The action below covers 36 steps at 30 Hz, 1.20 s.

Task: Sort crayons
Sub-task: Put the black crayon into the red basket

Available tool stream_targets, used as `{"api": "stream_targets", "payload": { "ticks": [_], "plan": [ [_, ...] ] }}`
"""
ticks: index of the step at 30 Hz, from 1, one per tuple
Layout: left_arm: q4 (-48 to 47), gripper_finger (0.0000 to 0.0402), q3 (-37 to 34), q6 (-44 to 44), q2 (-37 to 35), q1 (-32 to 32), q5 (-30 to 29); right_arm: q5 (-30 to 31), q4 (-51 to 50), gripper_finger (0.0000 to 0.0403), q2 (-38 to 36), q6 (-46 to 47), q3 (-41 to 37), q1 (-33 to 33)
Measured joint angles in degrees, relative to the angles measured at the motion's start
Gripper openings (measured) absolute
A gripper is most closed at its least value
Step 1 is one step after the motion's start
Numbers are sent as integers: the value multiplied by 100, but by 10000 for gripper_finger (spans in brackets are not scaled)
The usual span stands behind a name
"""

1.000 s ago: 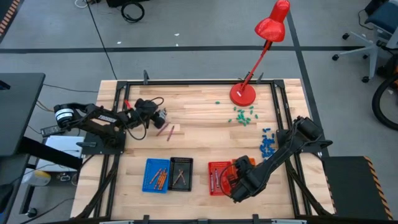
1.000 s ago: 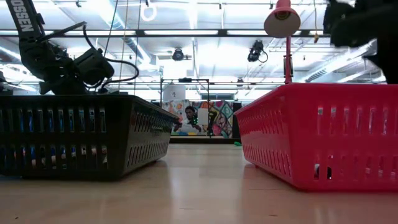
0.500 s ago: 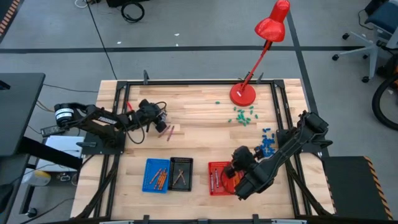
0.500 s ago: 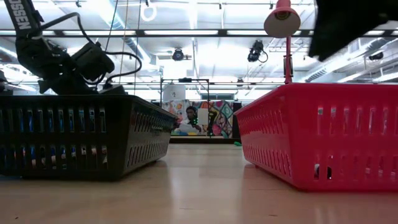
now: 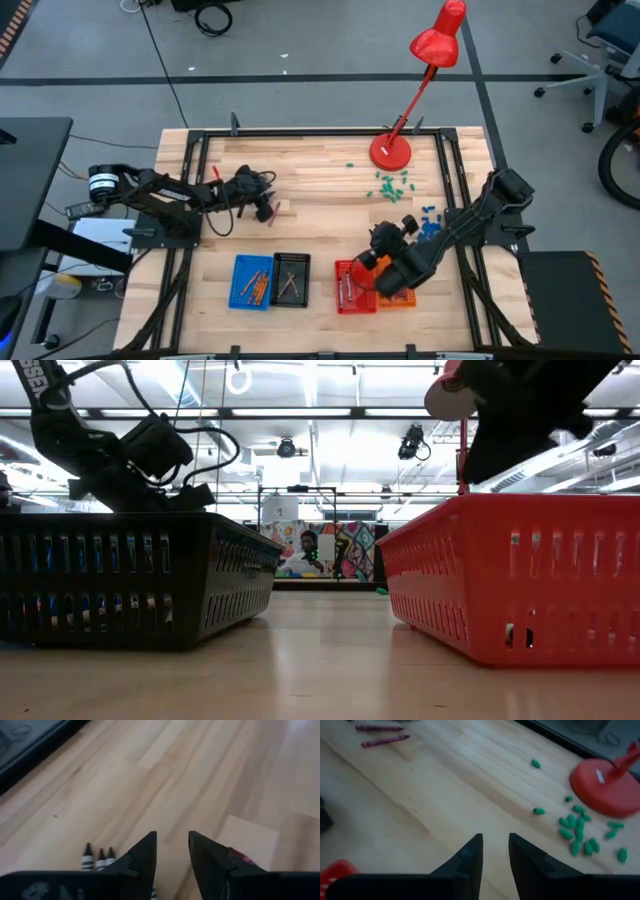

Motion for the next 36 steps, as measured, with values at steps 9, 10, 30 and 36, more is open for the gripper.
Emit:
{"api": "stream_targets", "payload": {
  "ticks": [9,10,30,36],
  "plan": [
    [-2837,126,1099,-573,0,-85,-47,404,1618,94,-631,-2469,-987,-748],
    [-3160,126,1209,-584,0,-85,-51,376,1959,94,-717,-2791,-1153,-832],
    [-4945,126,1911,13,0,836,-776,-1539,8101,94,-906,-7237,-2524,-1736],
    [-4572,126,1911,506,2,1513,373,-2424,8138,94,-913,-7400,-2441,-1832]
  ]
}}
